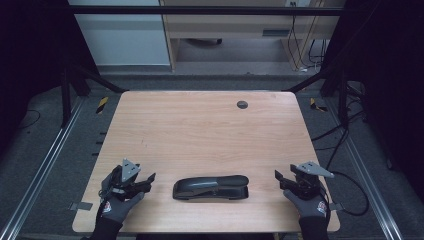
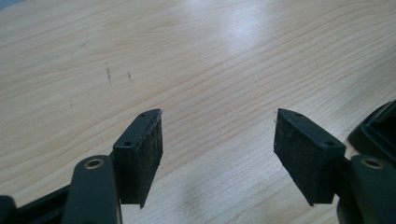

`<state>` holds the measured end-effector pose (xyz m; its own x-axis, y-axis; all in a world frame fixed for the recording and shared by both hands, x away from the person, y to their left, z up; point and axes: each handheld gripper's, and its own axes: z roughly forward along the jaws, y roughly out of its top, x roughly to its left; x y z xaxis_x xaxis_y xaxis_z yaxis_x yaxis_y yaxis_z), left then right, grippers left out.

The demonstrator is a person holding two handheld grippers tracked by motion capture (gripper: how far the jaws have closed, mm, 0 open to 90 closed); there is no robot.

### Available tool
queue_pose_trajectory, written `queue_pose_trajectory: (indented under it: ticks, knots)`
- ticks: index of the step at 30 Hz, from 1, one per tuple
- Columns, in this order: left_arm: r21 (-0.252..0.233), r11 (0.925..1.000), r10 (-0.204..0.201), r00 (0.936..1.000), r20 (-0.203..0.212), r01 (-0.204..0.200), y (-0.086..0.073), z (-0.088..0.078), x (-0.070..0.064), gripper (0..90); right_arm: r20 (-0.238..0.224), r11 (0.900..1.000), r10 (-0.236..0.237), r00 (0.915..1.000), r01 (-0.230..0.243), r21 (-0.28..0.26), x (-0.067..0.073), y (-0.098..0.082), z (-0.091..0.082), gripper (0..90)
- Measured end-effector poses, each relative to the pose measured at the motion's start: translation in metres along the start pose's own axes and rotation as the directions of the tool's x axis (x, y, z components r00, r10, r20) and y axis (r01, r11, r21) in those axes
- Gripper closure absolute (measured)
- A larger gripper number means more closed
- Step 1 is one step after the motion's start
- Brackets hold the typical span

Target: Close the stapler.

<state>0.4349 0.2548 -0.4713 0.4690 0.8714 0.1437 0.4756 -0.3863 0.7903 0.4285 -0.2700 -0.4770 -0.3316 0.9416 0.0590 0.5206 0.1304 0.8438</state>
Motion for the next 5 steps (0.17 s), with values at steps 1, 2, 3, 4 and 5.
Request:
queue_pose_trajectory:
  ticks: [1, 2, 3, 4, 5]
  knots:
    - [0.002, 1.0, -0.003, 1.0, -0.002, 0.003, -0.0005, 0.0006, 0.0011, 32.5, 0.007, 1.0, -0.001, 1.0, 0.001, 0.003, -0.0021, -0.0009, 0.0005, 33.8]
    - [0.005, 1.0, -0.004, 1.0, -0.004, 0.004, -0.001, 0.0011, 0.0023, 32.3, 0.011, 1.0, 0.005, 0.9999, -0.005, 0.009, -0.0041, -0.0016, 0.0008, 33.2]
    - [0.009, 0.9999, -0.005, 1.0, -0.007, 0.005, -0.0012, 0.0014, 0.0036, 31.9, 0.024, 1.0, 0.0, 0.9997, -0.001, 0.012, -0.006, -0.0024, 0.0014, 32.7]
    - [0.01, 0.9999, -0.008, 0.9999, -0.011, 0.008, -0.0018, 0.0022, 0.0055, 31.7, 0.025, 1.0, 0.004, 0.9997, -0.004, 0.018, -0.0073, -0.0029, 0.0013, 32.2]
    - [0.01, 0.9999, -0.008, 0.9999, -0.011, 0.008, -0.0018, 0.0022, 0.0055, 31.4, 0.038, 1.0, -0.011, 0.9992, 0.01, 0.018, -0.0098, -0.004, 0.0024, 31.8]
